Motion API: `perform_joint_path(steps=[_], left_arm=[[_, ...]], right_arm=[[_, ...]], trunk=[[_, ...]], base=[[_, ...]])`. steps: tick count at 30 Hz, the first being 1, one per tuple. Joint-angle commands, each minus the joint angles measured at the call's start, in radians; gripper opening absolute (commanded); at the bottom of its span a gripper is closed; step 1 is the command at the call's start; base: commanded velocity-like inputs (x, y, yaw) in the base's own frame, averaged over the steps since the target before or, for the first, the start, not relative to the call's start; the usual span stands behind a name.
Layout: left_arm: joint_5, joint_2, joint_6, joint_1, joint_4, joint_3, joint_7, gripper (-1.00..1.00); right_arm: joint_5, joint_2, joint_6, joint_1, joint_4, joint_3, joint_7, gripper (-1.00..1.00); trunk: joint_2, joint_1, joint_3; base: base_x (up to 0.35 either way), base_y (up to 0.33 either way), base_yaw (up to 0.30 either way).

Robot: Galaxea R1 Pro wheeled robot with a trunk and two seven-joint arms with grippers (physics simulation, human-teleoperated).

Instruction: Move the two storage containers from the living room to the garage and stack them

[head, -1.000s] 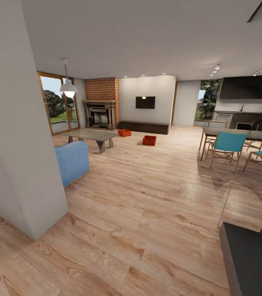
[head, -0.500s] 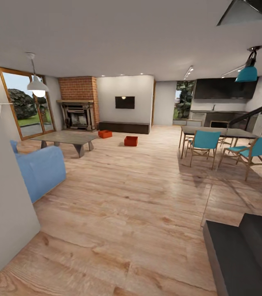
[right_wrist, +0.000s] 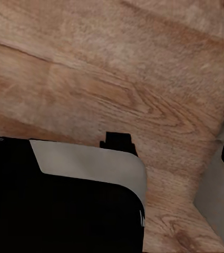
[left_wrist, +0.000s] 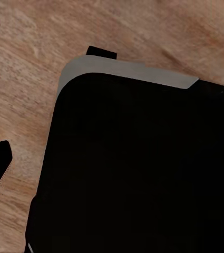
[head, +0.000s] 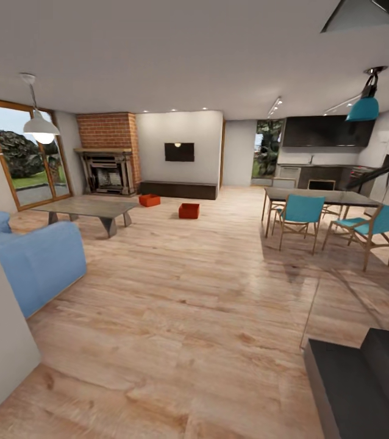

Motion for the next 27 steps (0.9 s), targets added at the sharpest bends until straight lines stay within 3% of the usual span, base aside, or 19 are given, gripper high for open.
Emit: perform_joint_path(steps=[1,27], left_arm=[[0.002,-0.001,-0.002,0.000,0.000,0.005,0.001,1.00],[0.003,0.002,-0.008,0.000,0.000,0.006,0.002,1.00]], right_arm=[[-0.001,0.002,-0.006,-0.001,0.003,0.008,0.000,1.00],[0.014,0.004,-0.007,-0.001,0.003,0.007,-0.003,1.00]], trunk=[[0.000,0.001,-0.001],[0.000,0.001,-0.001]], base=[[0.325,0.000,0.000],[0.325,0.000,0.000]])
